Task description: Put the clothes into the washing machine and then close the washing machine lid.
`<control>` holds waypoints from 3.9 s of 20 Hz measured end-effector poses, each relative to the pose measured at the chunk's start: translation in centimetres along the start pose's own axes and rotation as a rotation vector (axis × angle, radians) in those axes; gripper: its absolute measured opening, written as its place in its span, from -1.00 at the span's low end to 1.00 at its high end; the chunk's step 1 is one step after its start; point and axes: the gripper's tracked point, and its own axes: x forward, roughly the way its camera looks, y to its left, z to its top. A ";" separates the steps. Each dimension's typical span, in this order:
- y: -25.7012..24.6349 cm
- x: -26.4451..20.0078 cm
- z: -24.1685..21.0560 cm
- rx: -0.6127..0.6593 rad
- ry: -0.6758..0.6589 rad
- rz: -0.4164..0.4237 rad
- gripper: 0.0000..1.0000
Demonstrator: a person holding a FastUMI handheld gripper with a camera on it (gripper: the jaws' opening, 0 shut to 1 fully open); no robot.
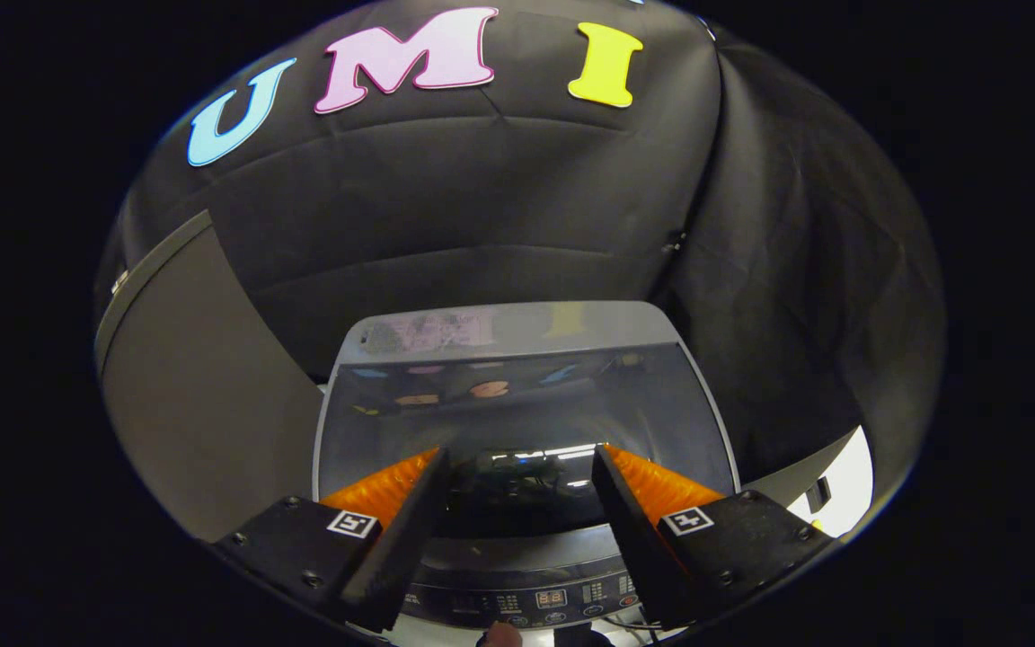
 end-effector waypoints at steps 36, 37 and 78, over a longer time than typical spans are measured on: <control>5.5 -24.4 23.6 0.017 -0.828 0.110 0.96; 5.4 -24.9 23.5 0.022 -0.837 0.114 0.96; 5.0 -29.4 25.7 0.036 -0.919 0.107 0.95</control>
